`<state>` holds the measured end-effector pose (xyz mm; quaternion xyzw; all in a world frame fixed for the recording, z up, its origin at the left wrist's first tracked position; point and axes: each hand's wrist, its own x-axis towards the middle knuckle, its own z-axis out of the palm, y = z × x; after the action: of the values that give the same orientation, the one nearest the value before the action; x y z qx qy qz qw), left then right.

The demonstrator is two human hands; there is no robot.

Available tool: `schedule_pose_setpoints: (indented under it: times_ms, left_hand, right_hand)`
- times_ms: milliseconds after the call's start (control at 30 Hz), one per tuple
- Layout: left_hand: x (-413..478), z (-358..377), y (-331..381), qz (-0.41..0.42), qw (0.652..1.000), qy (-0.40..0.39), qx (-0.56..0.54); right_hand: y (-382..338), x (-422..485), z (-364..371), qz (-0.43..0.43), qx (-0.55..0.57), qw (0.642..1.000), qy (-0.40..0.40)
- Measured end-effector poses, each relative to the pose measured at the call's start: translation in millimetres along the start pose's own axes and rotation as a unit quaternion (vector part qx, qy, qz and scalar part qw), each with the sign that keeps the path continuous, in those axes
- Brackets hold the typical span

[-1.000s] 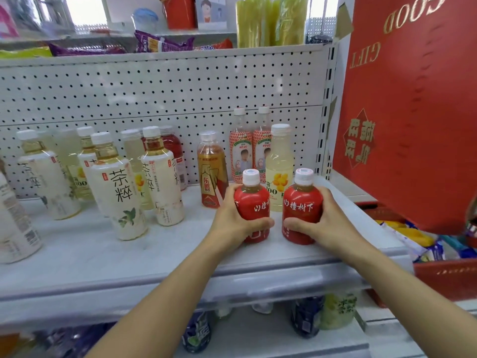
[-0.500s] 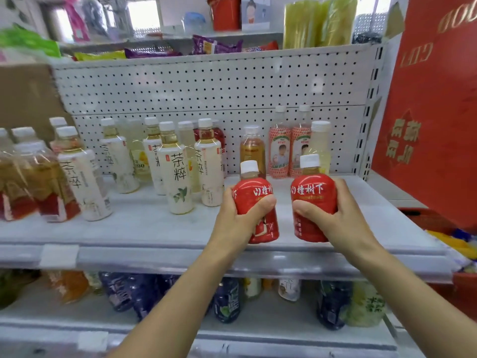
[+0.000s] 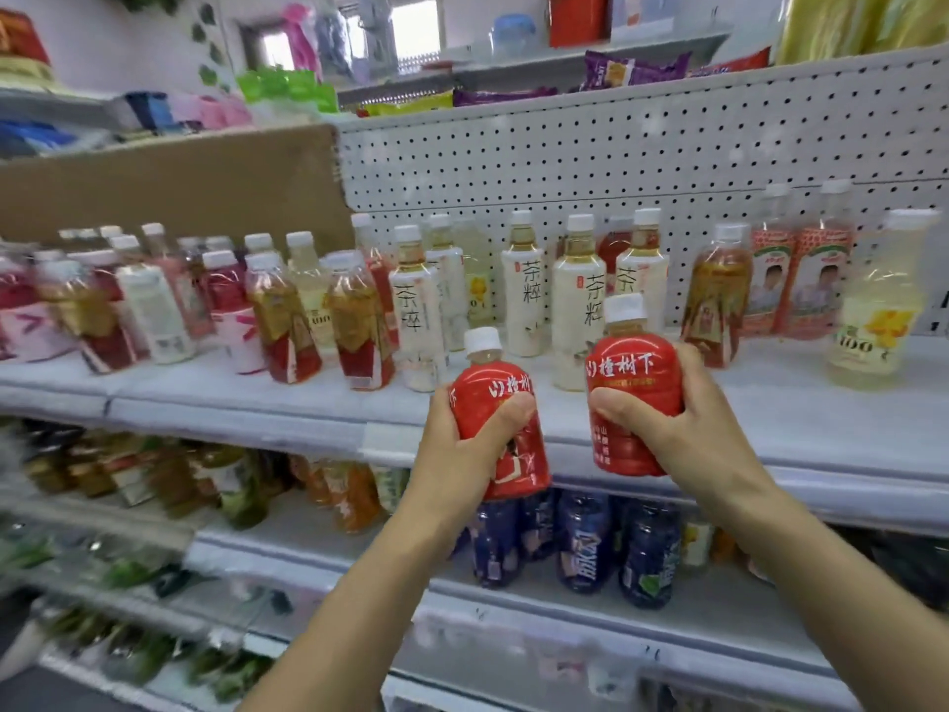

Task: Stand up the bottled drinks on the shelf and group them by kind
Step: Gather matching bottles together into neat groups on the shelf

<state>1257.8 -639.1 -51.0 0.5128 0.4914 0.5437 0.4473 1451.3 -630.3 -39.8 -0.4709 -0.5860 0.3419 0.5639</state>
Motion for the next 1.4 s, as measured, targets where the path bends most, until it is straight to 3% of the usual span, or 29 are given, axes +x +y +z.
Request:
schedule_pose_setpoints:
  times_ms: [300,500,667,1000,1400]
  left_hand:
    - [-14.8,-190.4,-15.9,-0.011,0.998,0.061,-0.004]
    - [-1.5,-274.0,-18.7,-0.018,0.997,0.077,0.027]
    - [29.5,-319.2,-24.2,-0.01,0.995,0.092,0.042]
    - [152.8,-405.6,-15.9,0.014,0.987,0.141,0.069]
    - [296.7,-452.5,-44.9,0.028,0.988,0.049,0.145]
  right_hand:
    - [-13.7,-25.9,179.5,0.012,0.036,0.998,-0.05]
    - [-23.8,-18.7,268.2,0.016,0.038,0.994,-0.1]
    - [-27.2,5.2,318.0,0.002,0.024,0.992,-0.122]
    - [-19.5,82.2,401.0,-0.004,0.028,0.996,-0.086]
    - [-8.5,116.1,451.4,0.0,-0.079,0.997,-0.02]
